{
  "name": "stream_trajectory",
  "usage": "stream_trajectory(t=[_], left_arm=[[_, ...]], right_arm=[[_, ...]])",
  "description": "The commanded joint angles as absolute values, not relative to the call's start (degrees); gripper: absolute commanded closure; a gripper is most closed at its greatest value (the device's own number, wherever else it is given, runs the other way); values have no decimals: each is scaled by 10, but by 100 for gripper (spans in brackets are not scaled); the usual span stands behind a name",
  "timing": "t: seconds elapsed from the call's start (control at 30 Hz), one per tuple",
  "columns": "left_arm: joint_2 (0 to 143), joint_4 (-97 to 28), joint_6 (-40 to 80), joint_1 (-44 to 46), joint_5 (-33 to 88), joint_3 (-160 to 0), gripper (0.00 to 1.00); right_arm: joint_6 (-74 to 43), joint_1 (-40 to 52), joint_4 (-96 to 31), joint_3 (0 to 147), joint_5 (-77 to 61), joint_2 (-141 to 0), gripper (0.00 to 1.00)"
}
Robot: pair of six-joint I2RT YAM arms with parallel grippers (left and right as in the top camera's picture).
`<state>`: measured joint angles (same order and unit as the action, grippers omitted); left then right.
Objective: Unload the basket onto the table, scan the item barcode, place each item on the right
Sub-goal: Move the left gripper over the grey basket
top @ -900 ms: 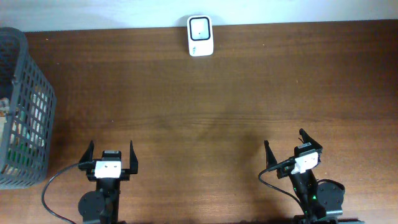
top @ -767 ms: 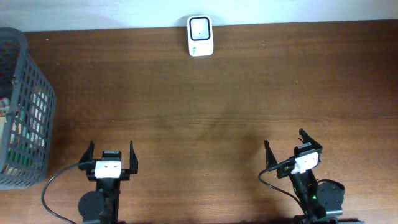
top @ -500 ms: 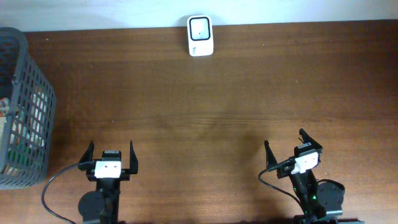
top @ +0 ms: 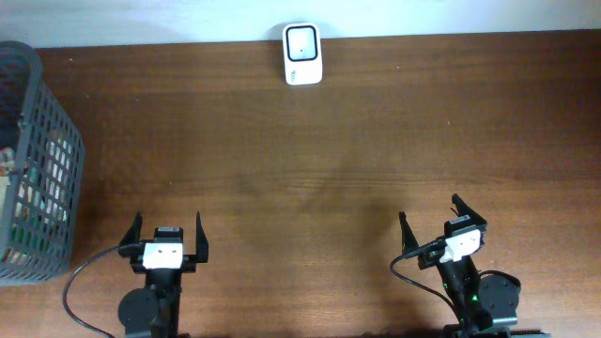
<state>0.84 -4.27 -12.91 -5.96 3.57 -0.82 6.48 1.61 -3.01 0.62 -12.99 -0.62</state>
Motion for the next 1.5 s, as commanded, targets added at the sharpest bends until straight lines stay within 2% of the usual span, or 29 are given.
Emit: stream_trajectory(t=[0.0,0.43,0.63,0.83,1.03,1.27,1.47], left_arm=[[4,-46,-138,-57,20,-5,1],[11,-70,-97,-57,22,-34,1],[102,-96,-90,-57,23,-138,1],[315,-189,-82,-57,62,-361,1],[535,-402,-82,-57,97,-639,1],[751,-624,-82,-57,262,-952,1],[789,-609,-88,-61,266,-993,1]], right_arm=[[66,19,-33,3,-129,-4,2],[66,19,-33,3,-129,-4,2],[66,19,-33,3,-129,-4,2],[66,19,-33,3,-129,-4,2],[66,19,-33,3,-129,-4,2],[66,19,-33,3,-129,-4,2],[66,19,-33,3,-129,-4,2]])
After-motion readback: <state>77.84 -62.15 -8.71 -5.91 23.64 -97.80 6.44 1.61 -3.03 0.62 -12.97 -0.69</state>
